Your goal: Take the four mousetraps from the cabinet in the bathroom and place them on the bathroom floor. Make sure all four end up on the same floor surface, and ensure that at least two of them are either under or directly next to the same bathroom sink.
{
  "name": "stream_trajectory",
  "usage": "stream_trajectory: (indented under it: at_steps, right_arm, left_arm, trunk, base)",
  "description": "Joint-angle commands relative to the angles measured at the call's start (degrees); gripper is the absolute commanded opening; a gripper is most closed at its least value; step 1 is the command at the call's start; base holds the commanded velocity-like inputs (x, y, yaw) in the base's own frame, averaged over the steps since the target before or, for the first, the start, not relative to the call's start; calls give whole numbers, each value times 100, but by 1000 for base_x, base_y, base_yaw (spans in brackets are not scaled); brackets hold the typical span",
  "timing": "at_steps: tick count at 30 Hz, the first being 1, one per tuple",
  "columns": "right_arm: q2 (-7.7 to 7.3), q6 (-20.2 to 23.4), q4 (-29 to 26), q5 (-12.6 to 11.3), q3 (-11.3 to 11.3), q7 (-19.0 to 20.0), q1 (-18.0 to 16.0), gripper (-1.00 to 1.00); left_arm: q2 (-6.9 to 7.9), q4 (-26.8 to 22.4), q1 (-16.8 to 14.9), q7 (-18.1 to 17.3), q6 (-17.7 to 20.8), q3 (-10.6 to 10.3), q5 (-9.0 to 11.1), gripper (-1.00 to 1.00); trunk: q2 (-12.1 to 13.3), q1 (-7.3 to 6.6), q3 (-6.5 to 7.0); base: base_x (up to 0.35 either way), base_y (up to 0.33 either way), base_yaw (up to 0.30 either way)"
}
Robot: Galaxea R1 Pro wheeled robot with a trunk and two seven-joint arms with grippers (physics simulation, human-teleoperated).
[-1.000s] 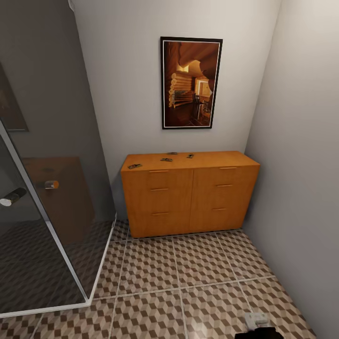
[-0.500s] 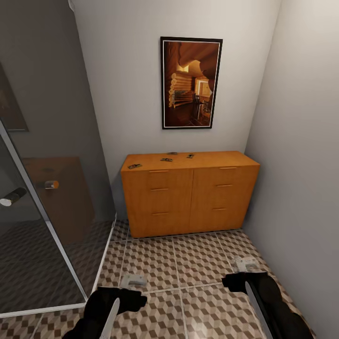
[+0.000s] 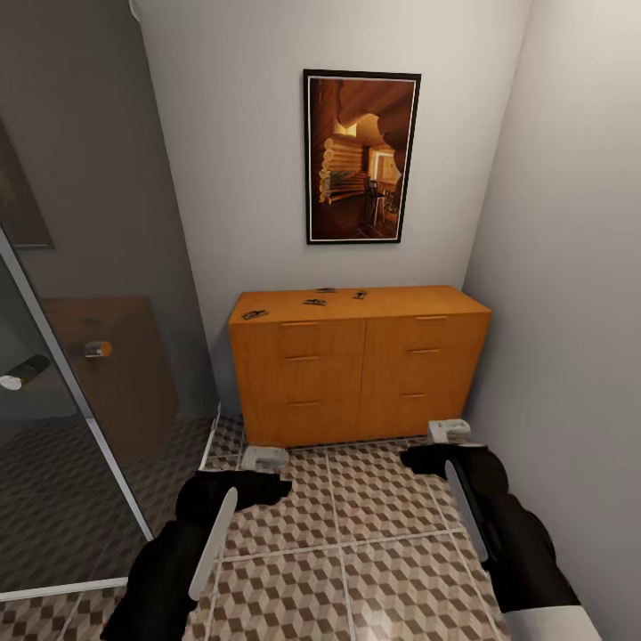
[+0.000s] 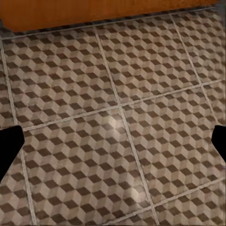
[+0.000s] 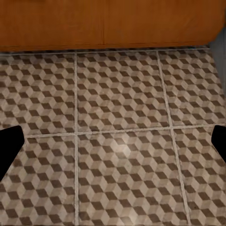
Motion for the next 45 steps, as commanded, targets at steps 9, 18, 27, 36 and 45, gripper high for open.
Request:
stream_trajectory:
  at_steps: [9, 18, 27, 36, 45]
  right_arm:
    - [29, 33, 239, 16, 11, -8, -1154, 100]
    - [221, 9, 2023, 25, 12, -189, -2905, 100]
    - [398, -86, 3365, 9, -29, -529, -4058, 100]
    - [689, -138, 3765, -12, -25, -1230, -4684, 100]
    - [754, -242, 4496, -27, -30, -1344, -5118, 100]
  left_arm:
    - [7, 588, -1404, 42, 47, 2, 536, 100]
    - [9, 2906, -3307, 37, 28, 212, 585, 100]
    - [14, 4405, -4831, 36, 12, 561, 590, 100]
    - [45, 5147, -5557, 36, -5, 743, 585, 100]
    - [64, 4999, -5646, 36, -11, 769, 591, 100]
  trunk:
    - [-4, 0, -7]
    - [-4, 0, -7]
    - [-4, 0, -7]
    - [-4, 0, -7]
    - [-4, 0, -7]
  base:
    - [0, 0, 0]
    - [0, 0, 0]
    - [0, 0, 0]
    - [0, 0, 0]
    - [0, 0, 0]
